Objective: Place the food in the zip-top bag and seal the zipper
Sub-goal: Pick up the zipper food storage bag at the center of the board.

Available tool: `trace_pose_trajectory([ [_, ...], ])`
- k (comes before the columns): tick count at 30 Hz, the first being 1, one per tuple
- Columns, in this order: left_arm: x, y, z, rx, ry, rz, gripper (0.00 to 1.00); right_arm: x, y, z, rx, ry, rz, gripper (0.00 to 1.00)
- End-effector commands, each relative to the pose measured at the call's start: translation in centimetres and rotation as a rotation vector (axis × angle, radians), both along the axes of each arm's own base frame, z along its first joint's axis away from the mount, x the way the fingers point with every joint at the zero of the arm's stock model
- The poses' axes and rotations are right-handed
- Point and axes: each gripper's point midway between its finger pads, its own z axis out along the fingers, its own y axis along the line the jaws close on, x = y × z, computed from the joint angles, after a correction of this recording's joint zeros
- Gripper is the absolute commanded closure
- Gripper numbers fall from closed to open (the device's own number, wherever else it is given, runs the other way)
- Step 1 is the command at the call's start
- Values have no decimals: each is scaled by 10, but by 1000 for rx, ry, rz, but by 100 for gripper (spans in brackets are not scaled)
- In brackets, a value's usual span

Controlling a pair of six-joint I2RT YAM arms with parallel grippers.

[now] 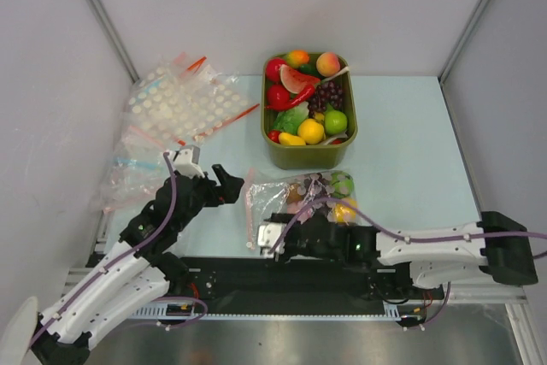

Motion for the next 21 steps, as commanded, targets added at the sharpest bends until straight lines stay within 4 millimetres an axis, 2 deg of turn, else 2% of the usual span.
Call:
trace_pose_trajectory([
  [1,3,11,6,-15,-28,67,3,5,-1,-19,-138,-239,-55,30],
  [2,3,12,7,-18,-34,70,3,2,1,-30,-179,-251,-49,30],
  [5,3,16,8,-18,-41,83,2,-7,9,-44,-227,-306,-25,30],
  [8,3,15,8,-17,-38,79,2,-7,13,-48,-232,-401,-64,30],
  [9,3,14,8,-17,-36,76,2,-5,13,-58,-268,-435,-83,30],
  [11,3,13,8,-17,-36,71,2,-7,19,-62,-274,-468,-95,30],
  [12,3,13,8,-18,-37,70,2,-2,19,-71,-312,-497,-119,31],
  [18,2,13,9,-18,-38,68,2,1,29,-86,-362,-512,-141,32],
  [19,2,13,9,-18,-38,68,2,1,29,-95,-387,-516,-136,32],
  [21,2,12,9,-20,-39,66,2,7,30,-94,-389,-539,-180,32],
])
